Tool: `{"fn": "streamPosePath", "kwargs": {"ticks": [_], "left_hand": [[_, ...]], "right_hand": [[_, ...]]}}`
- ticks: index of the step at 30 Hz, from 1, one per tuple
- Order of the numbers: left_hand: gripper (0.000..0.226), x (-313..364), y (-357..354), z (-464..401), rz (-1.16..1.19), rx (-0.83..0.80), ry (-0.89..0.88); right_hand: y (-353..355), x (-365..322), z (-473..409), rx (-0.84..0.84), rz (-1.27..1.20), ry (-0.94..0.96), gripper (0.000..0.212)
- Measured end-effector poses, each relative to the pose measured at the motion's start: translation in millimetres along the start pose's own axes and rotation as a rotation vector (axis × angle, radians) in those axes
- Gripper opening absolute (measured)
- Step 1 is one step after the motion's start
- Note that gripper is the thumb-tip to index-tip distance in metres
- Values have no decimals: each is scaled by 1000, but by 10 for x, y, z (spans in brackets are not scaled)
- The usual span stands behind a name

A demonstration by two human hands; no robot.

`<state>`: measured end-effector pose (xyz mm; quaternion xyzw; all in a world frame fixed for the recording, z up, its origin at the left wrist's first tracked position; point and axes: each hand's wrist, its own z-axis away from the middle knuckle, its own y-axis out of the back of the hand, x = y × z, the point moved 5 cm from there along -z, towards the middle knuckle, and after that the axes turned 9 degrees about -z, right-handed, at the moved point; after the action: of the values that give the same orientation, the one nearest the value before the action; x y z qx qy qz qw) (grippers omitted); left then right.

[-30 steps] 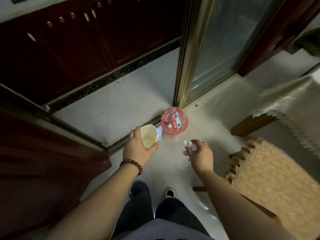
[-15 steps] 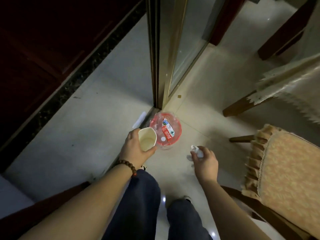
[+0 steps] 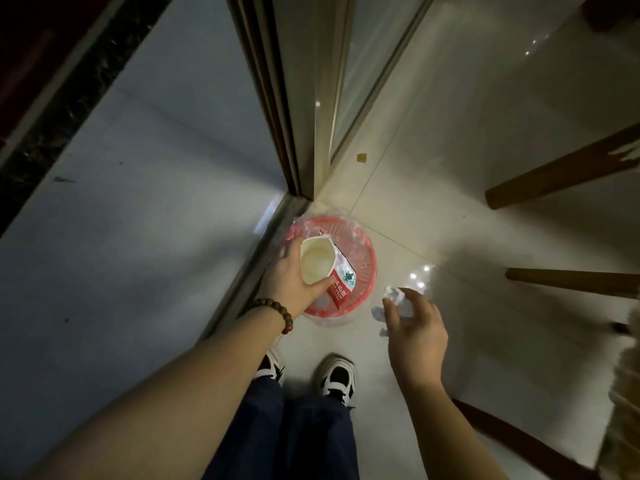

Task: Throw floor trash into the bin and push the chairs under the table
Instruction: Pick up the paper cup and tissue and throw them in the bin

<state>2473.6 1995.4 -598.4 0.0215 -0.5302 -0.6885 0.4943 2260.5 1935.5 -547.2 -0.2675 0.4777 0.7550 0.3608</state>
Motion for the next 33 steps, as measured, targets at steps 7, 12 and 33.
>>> {"fn": "streamPosePath", "kwargs": {"ticks": [7,12,33], "left_hand": [[96,-449,-962,-550,-162,-94,-45],[114,-555,-992,-617,-250,-102,-1],[78,159,77,-7,-309,48,-100]], "right_hand": [[-383,688,-445,-53,36,53,26],[-561,784,-635,-103,55,92,25],[-508,48,-625,-274,298,247,70]]}}
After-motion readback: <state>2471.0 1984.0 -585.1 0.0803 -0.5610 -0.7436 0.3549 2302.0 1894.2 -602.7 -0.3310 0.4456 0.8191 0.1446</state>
